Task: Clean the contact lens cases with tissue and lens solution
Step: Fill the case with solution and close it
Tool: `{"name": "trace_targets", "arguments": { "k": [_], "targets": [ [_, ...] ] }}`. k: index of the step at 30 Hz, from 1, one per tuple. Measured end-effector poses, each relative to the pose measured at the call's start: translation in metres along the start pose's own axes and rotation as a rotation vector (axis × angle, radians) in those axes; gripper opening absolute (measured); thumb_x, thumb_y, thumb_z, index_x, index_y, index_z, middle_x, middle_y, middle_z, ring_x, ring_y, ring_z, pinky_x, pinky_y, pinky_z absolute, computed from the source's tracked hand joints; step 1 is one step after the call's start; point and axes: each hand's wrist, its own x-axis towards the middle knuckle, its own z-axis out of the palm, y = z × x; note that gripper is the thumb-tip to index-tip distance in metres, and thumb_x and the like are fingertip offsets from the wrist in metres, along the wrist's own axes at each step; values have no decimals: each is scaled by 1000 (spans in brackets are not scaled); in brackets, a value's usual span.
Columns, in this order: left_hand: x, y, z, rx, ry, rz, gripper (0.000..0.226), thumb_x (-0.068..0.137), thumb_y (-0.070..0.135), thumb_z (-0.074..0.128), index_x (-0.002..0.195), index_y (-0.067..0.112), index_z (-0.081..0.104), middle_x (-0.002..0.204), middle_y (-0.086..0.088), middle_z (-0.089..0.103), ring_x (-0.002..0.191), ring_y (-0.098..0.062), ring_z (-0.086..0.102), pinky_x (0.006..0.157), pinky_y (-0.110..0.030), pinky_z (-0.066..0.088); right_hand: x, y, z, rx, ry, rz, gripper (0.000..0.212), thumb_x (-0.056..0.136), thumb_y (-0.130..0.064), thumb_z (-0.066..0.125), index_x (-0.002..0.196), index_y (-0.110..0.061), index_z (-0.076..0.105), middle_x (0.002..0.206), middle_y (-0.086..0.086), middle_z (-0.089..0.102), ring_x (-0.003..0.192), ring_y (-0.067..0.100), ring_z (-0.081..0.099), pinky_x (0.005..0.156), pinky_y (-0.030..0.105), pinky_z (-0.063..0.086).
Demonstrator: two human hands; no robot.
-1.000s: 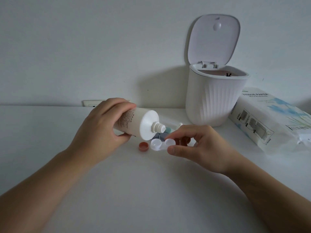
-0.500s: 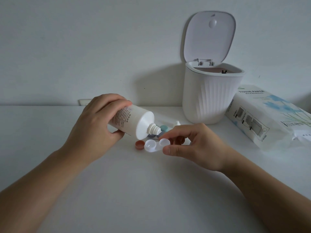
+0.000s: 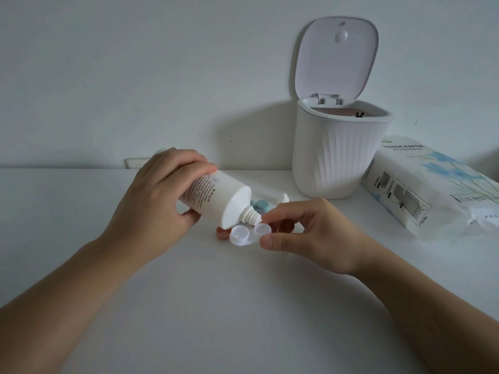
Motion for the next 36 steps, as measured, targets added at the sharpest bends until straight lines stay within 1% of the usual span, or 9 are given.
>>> {"name": "trace_targets", "arguments": {
  "k": [6,9,11,14,18,20,26,33,36],
  "targets": [
    [0,0,1,22,-1,18,62,62,-7,84,121,5,67,123,-12,62,115,-37,56,115,-38,34,1,2,0,-18,1,15,15,81,-25,83,96,-24,80,73,-14,63,70,8,52,72,34,47],
    [0,1,1,23,-2,35,63,61,-9,84,120,5,68,123,-14,62,116,-38,56,115,-44,35,0,3,0,-14,-2,11,15,81,-25,83,97,-23,80,71,-16,62,69,8,51,70,30,46],
    [1,2,1,26,4,47,63,61,-10,84,120,4,67,123,-14,62,116,-39,56,115,-46,36,1,3,0,-14,-6,6,16,82,-25,82,98,-22,80,71,-15,61,69,9,50,69,31,45],
    [2,1,1,37,14,60,64,60,-11,84,120,4,67,122,-16,62,115,-39,57,117,-44,33,2,2,0,-8,-11,2,17,82,-25,82,99,-21,80,72,-14,61,69,8,50,69,33,45],
    [2,1,1,41,14,71,64,60,-11,83,120,5,65,121,-17,62,113,-41,60,117,-48,33,1,3,0,0,-11,12,18,82,-27,82,99,-22,80,72,-12,61,68,8,51,68,29,45],
    [3,1,1,41,19,75,63,61,-11,82,120,6,65,121,-18,62,112,-41,61,117,-48,33,1,3,0,2,-11,14,19,82,-26,82,101,-22,80,73,-10,62,68,8,51,68,28,45],
    [3,1,0,46,29,90,59,62,-11,82,117,3,67,119,-19,62,112,-39,59,114,-51,36,1,3,0,26,-13,11,20,83,-21,82,102,-19,80,73,-14,64,67,5,52,67,24,45],
    [5,2,-1,63,28,99,59,61,-14,81,116,2,68,119,-20,62,112,-41,61,111,-54,38,2,2,0,-7,-9,12,19,83,-25,82,100,-18,79,74,-8,61,69,9,50,69,32,45],
    [4,2,-1,56,33,100,59,61,-14,80,116,2,68,119,-20,62,112,-41,60,110,-55,38,1,2,0,1,2,16,20,82,-25,82,101,-18,80,75,-8,62,69,9,51,69,34,46]
  ]
}}
